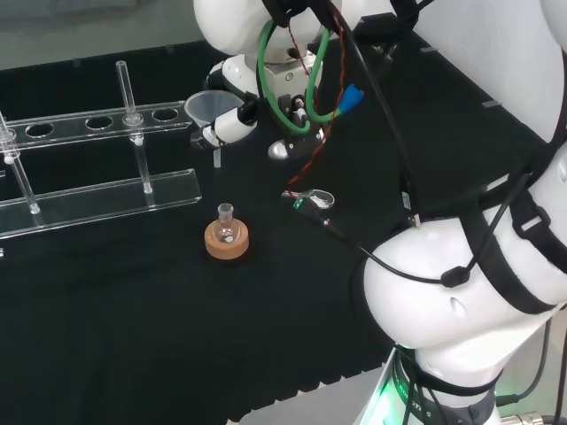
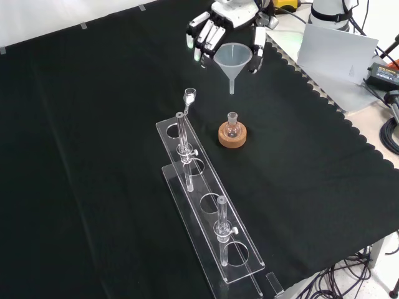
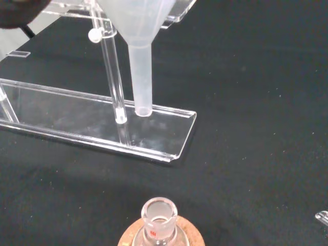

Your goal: Place the funnel on the round-bottom flask.

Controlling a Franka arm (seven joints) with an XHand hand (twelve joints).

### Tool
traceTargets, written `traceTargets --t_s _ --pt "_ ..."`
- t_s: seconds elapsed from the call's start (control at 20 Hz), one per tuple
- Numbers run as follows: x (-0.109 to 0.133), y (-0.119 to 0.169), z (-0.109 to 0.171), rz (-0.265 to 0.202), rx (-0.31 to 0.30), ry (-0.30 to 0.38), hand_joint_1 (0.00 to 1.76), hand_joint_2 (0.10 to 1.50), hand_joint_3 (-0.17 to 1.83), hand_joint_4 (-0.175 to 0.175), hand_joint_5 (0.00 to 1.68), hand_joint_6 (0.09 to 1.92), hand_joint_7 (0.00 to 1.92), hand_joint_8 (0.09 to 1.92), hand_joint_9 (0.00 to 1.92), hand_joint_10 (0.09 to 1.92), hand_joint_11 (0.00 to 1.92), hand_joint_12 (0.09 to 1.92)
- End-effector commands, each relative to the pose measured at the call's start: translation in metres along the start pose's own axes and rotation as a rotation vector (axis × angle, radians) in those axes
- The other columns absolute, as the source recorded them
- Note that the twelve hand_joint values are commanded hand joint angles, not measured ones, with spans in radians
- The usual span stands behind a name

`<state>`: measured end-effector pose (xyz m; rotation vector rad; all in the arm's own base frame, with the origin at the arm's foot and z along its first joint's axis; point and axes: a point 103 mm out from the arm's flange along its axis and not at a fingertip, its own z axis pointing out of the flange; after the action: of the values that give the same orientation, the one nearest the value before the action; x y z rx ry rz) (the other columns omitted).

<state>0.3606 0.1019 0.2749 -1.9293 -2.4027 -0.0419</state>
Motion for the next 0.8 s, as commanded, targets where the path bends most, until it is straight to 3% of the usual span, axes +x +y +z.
traceTargets --t_s 0.05,0.8 --pt "0.004 0.001 0.013 -0.022 -0.001 0.004 0.74 0.79 0.09 -0.041 0.63 0.32 0.93 0.5 0.61 0.49 0.0 1.25" --pt "-0.014 0.003 0.043 0.049 0.015 0.057 0.74 0.79 0.1 -0.041 0.62 0.33 0.93 0.49 0.61 0.49 0.0 1.25"
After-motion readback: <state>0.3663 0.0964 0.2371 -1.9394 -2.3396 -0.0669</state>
